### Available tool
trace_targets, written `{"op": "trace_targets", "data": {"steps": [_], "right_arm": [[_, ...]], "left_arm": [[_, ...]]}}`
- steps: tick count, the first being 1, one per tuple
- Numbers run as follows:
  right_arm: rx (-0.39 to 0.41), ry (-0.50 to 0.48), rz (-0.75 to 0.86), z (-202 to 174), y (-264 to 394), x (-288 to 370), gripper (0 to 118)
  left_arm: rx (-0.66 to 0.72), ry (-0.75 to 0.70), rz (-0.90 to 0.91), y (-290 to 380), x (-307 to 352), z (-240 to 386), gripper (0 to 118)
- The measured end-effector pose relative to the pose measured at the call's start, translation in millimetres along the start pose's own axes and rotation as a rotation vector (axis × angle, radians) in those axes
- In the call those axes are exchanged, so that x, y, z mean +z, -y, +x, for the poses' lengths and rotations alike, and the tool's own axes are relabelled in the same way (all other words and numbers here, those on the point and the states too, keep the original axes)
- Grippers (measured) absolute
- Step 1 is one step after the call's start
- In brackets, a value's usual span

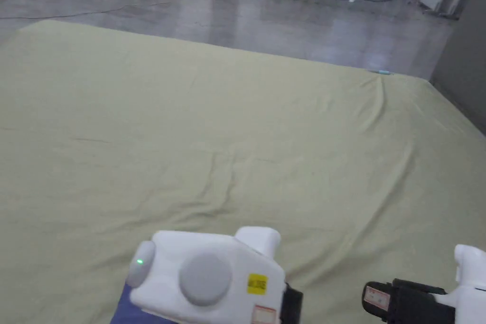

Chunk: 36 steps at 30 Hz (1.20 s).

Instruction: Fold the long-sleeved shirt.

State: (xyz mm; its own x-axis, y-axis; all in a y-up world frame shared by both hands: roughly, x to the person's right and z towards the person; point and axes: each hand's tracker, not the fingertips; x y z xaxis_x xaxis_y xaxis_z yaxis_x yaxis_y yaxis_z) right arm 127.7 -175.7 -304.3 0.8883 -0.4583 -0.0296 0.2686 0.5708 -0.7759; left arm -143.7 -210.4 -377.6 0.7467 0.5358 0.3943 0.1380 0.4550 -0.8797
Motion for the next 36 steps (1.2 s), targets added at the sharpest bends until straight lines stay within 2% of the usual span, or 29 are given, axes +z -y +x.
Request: {"op": "trace_targets", "data": {"steps": [2,5,8,10,12,13,15,16,17,18,24,25,26,27,29,30,31,34,36], "right_arm": [[0.03,-0.065,-0.047,-18,-1,-24,0],[0.029,-0.149,-0.144,-42,7,-70,0],[0.064,-0.102,-0.232,-62,18,-120,0],[0.078,-0.094,-0.261,-66,25,-146,0],[0.033,-0.083,-0.314,-59,33,-170,0],[0.024,-0.038,-0.342,-54,38,-181,0],[0.059,0.074,-0.401,-42,54,-201,0],[0.073,0.085,-0.425,-33,66,-210,0],[0.065,0.026,-0.372,-26,73,-210,0],[0.091,-0.021,-0.294,-24,77,-205,0],[0.158,0.039,-0.298,-39,79,-201,0],[0.161,0.04,-0.298,-39,78,-202,0],[0.161,0.039,-0.299,-38,78,-201,0],[0.159,0.034,-0.301,-36,77,-200,0],[0.123,0.0,-0.3,-28,77,-200,0],[0.089,-0.025,-0.299,-23,77,-200,0],[0.05,-0.048,-0.302,-16,76,-200,0],[-0.008,-0.111,-0.321,-2,73,-203,0],[-0.085,-0.152,-0.335,8,72,-205,0]], "left_arm": [[0.074,-0.094,0.088,-3,42,-41,0],[0.095,-0.272,0.11,3,80,-98,0],[0.132,-0.386,0.04,21,94,-139,0],[0.158,-0.385,0.028,33,96,-155,0],[0.184,-0.356,0.002,44,93,-162,0],[0.192,-0.34,-0.013,49,91,-166,0],[0.186,-0.331,-0.032,51,86,-170,0],[0.182,-0.344,-0.028,52,84,-174,0],[0.167,-0.359,-0.028,52,82,-174,0],[0.148,-0.369,-0.032,51,80,-173,0],[0.141,-0.32,-0.024,45,73,-170,0],[0.144,-0.314,-0.018,43,70,-171,15],[0.151,-0.299,-0.014,42,68,-174,59],[0.162,-0.276,-0.003,41,66,-177,116],[0.208,-0.2,-0.039,42,54,-189,114],[0.226,-0.157,0.084,37,56,-196,114],[0.287,-0.131,-0.044,40,49,-203,114],[0.408,-0.027,-0.079,40,30,-225,114],[0.478,0.066,-0.094,44,11,-240,111]]}}
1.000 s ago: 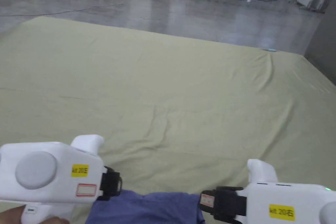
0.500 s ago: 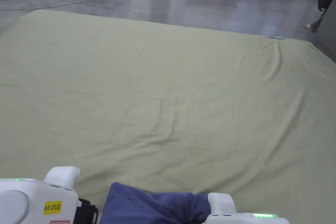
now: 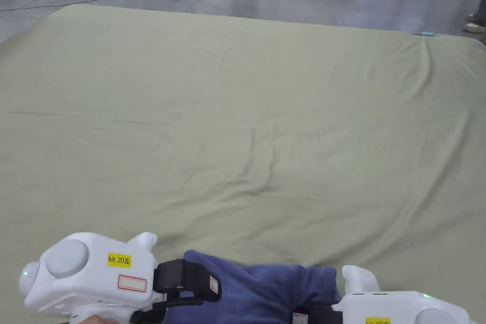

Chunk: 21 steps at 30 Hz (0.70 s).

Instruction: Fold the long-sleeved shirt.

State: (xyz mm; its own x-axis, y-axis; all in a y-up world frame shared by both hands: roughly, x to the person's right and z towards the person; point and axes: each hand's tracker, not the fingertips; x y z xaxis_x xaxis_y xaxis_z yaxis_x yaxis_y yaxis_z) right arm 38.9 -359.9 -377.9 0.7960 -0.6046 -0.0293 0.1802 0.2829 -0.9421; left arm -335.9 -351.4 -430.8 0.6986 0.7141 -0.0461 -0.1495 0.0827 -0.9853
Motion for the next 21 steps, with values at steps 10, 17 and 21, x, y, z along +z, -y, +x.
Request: {"op": "trace_targets", "data": {"steps": [10,17,21], "right_arm": [[-0.013,-0.023,0.029,3,6,-1,0],[-0.042,0.006,0.016,-9,2,5,0],[-0.007,0.029,0.101,-50,1,27,0]], "left_arm": [[-0.122,0.043,0.028,2,-16,11,2],[-0.138,-0.017,0.049,12,-2,27,2],[-0.164,-0.031,0.071,6,23,37,2]]}}
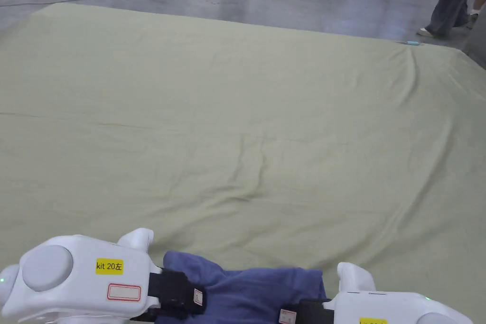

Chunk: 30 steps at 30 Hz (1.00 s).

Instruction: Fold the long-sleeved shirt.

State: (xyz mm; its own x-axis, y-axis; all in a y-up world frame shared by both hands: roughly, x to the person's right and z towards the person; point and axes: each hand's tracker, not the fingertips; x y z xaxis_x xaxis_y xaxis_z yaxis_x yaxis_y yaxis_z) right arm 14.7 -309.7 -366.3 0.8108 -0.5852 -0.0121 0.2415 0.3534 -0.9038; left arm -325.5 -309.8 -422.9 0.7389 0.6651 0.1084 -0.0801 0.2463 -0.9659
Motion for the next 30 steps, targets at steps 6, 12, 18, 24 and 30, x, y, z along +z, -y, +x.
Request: {"op": "trace_targets", "data": {"steps": [6,12,18,24,30], "right_arm": [[0.279,0.115,0.084,-101,3,11,0],[0.345,0.011,0.087,-193,20,-22,0],[0.413,-0.075,0.042,-247,33,-38,0],[0.443,-0.07,0.029,-251,35,-36,0],[0.424,-0.04,0.038,-238,29,-24,0]], "left_arm": [[-0.107,-0.179,0.04,-18,60,-4,2],[-0.117,-0.459,0.065,-38,128,-52,2],[-0.029,-0.613,0.005,-51,169,-121,2],[-0.005,-0.776,-0.049,-56,173,-176,2],[-0.028,-0.858,-0.071,-45,147,-187,26]]}}
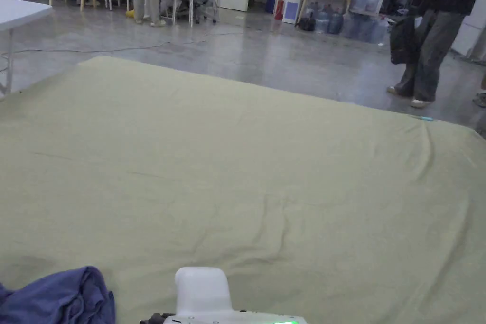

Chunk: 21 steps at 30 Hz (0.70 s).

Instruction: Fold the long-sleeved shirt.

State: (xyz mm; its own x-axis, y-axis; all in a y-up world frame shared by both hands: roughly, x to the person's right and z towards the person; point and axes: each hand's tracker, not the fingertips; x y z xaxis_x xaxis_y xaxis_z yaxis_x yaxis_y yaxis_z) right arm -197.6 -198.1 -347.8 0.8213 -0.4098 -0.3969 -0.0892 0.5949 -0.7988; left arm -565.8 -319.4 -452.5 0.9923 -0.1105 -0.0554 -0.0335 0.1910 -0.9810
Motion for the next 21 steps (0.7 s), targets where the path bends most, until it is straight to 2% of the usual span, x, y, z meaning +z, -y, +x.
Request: {"op": "trace_targets", "data": {"steps": [2,3,4,5,6,9,11,12,13,14,15,16,18,21], "right_arm": [[-0.006,0.001,0.008,4,-1,9,0],[-0.006,0.0,0.012,6,-2,14,0],[-0.004,-0.003,0.02,9,-3,23,0],[-0.002,-0.006,0.03,13,-5,29,0],[0.001,-0.006,0.042,18,-8,38,0],[0.004,0.032,0.112,36,-23,71,0],[0.012,0.068,0.183,51,-37,102,0],[0.019,0.098,0.225,58,-45,121,0],[0.03,0.135,0.277,66,-53,143,0],[0.044,0.174,0.324,74,-60,163,0],[0.058,0.225,0.374,81,-67,185,0],[0.069,0.279,0.432,87,-74,210,0],[0.069,0.356,0.526,100,-83,255,0],[0.024,0.426,0.692,115,-90,327,0]], "left_arm": [[0.004,-0.1,0.019,-1,11,7,87],[-0.005,-0.134,0.036,-1,21,12,87],[-0.026,-0.141,0.072,-2,38,15,94],[-0.028,-0.106,0.153,-3,54,19,103],[-0.006,-0.064,0.237,-5,79,23,106],[0.075,0.09,0.397,-12,148,39,106],[0.076,0.225,0.484,-15,196,61,106],[0.076,0.301,0.502,-15,221,76,103],[-0.002,0.356,0.477,-17,245,91,90],[-0.094,0.348,0.513,-15,268,111,54],[-0.154,0.279,0.604,-10,291,135,0],[-0.21,0.195,0.684,-4,313,160,0],[-0.273,0.141,0.827,6,348,194,0],[-0.204,0.196,1.029,20,393,233,0]]}}
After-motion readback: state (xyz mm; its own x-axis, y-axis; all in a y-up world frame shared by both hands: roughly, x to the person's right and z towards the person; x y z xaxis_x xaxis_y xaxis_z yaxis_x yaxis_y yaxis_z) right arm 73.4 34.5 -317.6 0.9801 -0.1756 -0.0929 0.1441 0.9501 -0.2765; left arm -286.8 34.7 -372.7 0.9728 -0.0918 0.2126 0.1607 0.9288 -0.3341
